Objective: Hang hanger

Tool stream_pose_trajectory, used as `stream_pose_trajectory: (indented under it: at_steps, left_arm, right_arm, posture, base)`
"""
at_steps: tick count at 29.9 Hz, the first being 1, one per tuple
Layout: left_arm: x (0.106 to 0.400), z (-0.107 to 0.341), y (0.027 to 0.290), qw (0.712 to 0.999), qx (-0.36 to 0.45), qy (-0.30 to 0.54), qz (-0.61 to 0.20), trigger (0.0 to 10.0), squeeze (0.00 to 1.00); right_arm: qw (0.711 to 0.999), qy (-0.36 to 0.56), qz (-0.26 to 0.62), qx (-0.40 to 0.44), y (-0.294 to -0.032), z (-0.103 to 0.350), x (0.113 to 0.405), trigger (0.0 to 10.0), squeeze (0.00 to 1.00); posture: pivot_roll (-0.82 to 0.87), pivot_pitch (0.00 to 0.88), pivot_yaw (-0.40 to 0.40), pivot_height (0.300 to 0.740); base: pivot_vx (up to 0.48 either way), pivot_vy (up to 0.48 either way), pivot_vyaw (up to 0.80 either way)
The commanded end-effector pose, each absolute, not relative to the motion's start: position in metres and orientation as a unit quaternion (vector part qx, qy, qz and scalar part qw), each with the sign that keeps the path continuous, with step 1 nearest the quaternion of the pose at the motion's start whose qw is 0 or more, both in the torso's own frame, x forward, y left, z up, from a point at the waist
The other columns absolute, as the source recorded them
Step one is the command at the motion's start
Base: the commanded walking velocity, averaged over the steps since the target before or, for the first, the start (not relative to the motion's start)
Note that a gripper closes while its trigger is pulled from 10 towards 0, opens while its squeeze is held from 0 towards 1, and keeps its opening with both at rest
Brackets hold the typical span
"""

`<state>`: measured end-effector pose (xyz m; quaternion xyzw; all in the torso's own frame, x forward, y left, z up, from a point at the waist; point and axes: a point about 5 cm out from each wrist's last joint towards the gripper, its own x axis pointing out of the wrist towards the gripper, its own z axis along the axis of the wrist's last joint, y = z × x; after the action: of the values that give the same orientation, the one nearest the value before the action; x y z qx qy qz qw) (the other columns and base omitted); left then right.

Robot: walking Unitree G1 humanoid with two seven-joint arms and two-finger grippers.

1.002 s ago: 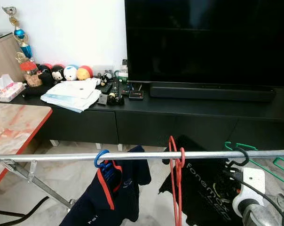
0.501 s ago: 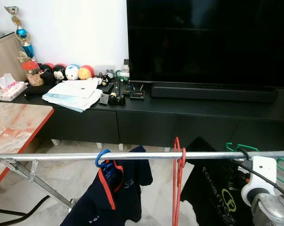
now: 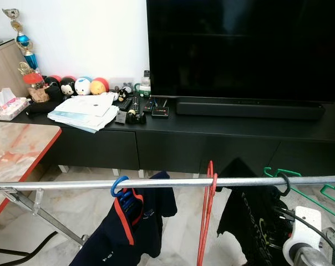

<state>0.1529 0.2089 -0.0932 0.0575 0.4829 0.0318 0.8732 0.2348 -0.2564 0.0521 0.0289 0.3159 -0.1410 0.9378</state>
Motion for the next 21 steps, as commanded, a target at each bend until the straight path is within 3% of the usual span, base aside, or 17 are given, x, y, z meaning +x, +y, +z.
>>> stream_pose_trajectory:
  at_steps: [1, 2, 3, 4, 15, 16, 17, 18, 21]
  left_arm:
    - [0.150, -0.094, 0.211, 0.868, 0.066, 0.490, 0.033, 10.0, 0.00]
    - [0.150, -0.094, 0.211, 0.868, 0.066, 0.490, 0.033, 10.0, 0.00]
    - [0.150, -0.094, 0.211, 0.868, 0.066, 0.490, 0.033, 10.0, 0.00]
    - [0.150, -0.094, 0.211, 0.868, 0.066, 0.490, 0.034, 10.0, 0.00]
    - [0.149, -0.095, 0.211, 0.869, 0.065, 0.490, 0.035, 10.0, 0.00]
    - [0.149, -0.095, 0.211, 0.868, 0.065, 0.490, 0.036, 10.0, 0.00]
    - [0.149, -0.095, 0.211, 0.868, 0.064, 0.491, 0.036, 10.0, 0.00]
    - [0.149, -0.095, 0.211, 0.868, 0.063, 0.491, 0.036, 10.0, 0.00]
    - [0.149, -0.095, 0.211, 0.868, 0.062, 0.491, 0.036, 10.0, 0.00]
  right_arm:
    - [0.940, 0.308, -0.141, 0.031, -0.256, 0.054, 0.242, 0.0, 0.00]
    - [0.940, 0.308, -0.141, 0.031, -0.256, 0.053, 0.242, 0.0, 0.00]
    - [0.943, 0.304, -0.134, 0.034, -0.253, 0.054, 0.246, 9.1, 0.00]
    - [0.945, 0.300, -0.128, 0.034, -0.251, 0.055, 0.250, 10.0, 0.00]
    - [0.957, 0.264, -0.108, 0.044, -0.241, 0.060, 0.275, 10.0, 0.00]
    - [0.957, 0.264, -0.108, 0.044, -0.240, 0.060, 0.276, 8.2, 0.00]
    - [0.957, 0.264, -0.107, 0.045, -0.239, 0.059, 0.277, 8.2, 0.00]
    - [0.957, 0.265, -0.106, 0.046, -0.238, 0.058, 0.278, 0.0, 0.00]
    - [0.957, 0.267, -0.102, 0.047, -0.236, 0.056, 0.279, 0.0, 0.00]
  posture:
    - [-0.07, 0.000, 0.037, 0.740]
    - [-0.07, 0.000, 0.037, 0.740]
    - [-0.08, 0.000, 0.037, 0.740]
    - [-0.08, 0.000, 0.039, 0.740]
    - [-0.07, 0.000, 0.039, 0.740]
    - [-0.07, 0.000, 0.039, 0.740]
    - [-0.07, 0.000, 0.040, 0.740]
    - [-0.07, 0.000, 0.041, 0.740]
    - [-0.06, 0.000, 0.041, 0.740]
  base:
    - [0.000, 0.000, 0.00]
    - [0.000, 0.000, 0.00]
    - [0.000, 0.000, 0.00]
    - [0.000, 0.000, 0.00]
    - [0.000, 0.000, 0.00]
    - [0.000, 0.000, 0.00]
    - [0.000, 0.000, 0.00]
    - [0.000, 0.000, 0.00]
    - [0.000, 0.000, 0.00]
